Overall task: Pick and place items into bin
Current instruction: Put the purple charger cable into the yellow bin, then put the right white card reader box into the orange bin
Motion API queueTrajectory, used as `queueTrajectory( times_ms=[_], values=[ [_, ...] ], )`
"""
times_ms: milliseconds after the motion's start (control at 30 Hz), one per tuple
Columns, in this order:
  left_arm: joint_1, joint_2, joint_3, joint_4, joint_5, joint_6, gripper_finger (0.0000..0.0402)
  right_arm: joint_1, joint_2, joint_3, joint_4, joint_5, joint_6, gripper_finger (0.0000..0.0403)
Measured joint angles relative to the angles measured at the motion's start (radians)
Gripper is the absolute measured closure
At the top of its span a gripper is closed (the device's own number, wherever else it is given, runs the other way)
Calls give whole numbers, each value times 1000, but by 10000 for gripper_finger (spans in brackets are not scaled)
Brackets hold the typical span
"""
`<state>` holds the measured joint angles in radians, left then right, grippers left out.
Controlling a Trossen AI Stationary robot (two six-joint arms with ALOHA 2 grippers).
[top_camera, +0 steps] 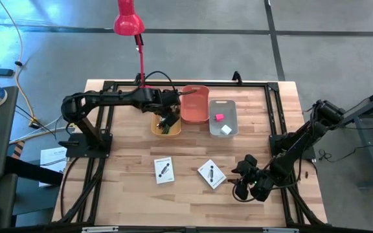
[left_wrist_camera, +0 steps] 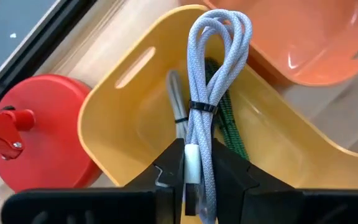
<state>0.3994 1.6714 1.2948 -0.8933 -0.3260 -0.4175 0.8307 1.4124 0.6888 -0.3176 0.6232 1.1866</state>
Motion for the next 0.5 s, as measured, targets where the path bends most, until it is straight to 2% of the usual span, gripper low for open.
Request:
queueTrajectory(
  times_ms=[300,500],
  values=[
    [0,0,0,-52,-24,20,299,0,0,0,0,-28,9,204],
    [0,0,0,-47,33,94,266,0,0,0,1,-28,10,204]
  ],
)
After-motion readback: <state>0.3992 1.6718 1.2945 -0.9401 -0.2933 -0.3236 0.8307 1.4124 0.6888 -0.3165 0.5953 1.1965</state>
